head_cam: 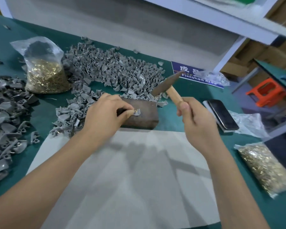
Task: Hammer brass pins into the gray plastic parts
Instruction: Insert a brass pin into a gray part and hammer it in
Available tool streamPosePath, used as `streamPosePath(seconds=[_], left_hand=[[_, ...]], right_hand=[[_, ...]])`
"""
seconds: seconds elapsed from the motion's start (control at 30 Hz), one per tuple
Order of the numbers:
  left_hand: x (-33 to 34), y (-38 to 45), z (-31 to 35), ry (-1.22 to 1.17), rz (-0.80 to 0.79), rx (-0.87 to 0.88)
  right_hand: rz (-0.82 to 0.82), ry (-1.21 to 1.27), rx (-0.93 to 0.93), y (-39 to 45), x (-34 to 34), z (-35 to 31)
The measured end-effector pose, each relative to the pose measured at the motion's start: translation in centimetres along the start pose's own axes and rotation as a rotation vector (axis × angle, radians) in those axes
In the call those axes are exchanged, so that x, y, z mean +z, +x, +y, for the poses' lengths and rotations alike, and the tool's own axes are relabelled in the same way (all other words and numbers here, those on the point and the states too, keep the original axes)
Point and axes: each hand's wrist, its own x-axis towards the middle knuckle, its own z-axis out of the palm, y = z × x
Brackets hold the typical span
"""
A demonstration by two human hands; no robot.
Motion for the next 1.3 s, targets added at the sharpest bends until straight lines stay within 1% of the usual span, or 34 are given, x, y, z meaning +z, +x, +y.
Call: streamPosePath(seconds=[0.13, 0.2, 0.33, 0.57, 0.6, 0.7, 0.73, 0.8, 0.87, 0.9, 0.93, 1.03, 1.07, 1.17, 1.2, 1.23, 1.3], left_hand=[[0.2, 0.4, 0.2, 0.041, 0.041, 0.001], [0.4, 0.8, 0.3, 0.037, 0.050, 0.008], [0.4, 1.0, 0.3, 0.046, 0.057, 0.019], [0.3, 0.6, 0.3, 0.027, 0.027, 0.050], [0.3, 0.6, 0.3, 0.029, 0.024, 0.054], [0.4, 0.5, 0.3, 0.036, 0.031, 0.026], [0.4, 0.5, 0.4, 0.044, 0.038, 0.020], [0.4, 0.4, 0.4, 0.053, 0.049, 0.030], [0.2, 0.5, 0.4, 0.039, 0.047, 0.033], [0.2, 0.5, 0.4, 0.035, 0.046, 0.033], [0.2, 0.5, 0.4, 0.039, 0.046, 0.034], [0.3, 0.5, 0.5, 0.061, 0.052, 0.023], [0.3, 0.5, 0.5, 0.065, 0.051, 0.018], [0.2, 0.5, 0.4, 0.050, 0.035, 0.022], [0.2, 0.5, 0.4, 0.051, 0.038, 0.023], [0.3, 0.5, 0.4, 0.056, 0.042, 0.018], [0.3, 0.5, 0.5, 0.066, 0.049, 0.007]], right_hand=[[-0.012, -0.082, -0.007, 1.9, 2.1, 0.1], [0.020, -0.121, -0.039, 1.7, 2.7, 0.5], [0.034, -0.228, -0.112, 0.8, 3.1, 0.3], [0.277, -0.134, -0.146, -0.2, 3.3, -1.0], [0.267, -0.133, -0.158, -0.3, 3.4, -1.2], [0.103, -0.196, -0.157, -0.4, 4.0, -1.4], [0.087, -0.229, -0.154, -0.4, 4.0, -1.4], [0.161, -0.252, -0.159, -0.4, 3.7, -1.4], [0.274, -0.182, -0.149, -0.4, 3.3, -1.5], [0.299, -0.158, -0.148, -0.4, 3.2, -1.6], [0.279, -0.159, -0.149, -0.4, 3.3, -1.7], [0.105, -0.236, -0.167, -0.6, 3.7, -1.9], [0.107, -0.253, -0.173, -0.7, 3.6, -1.9], [0.258, -0.184, -0.147, -0.7, 3.2, -1.9], [0.270, -0.156, -0.140, -0.6, 3.2, -1.8], [0.234, -0.157, -0.141, -0.6, 3.3, -1.8], [0.102, -0.226, -0.148, -0.6, 3.6, -1.7]])
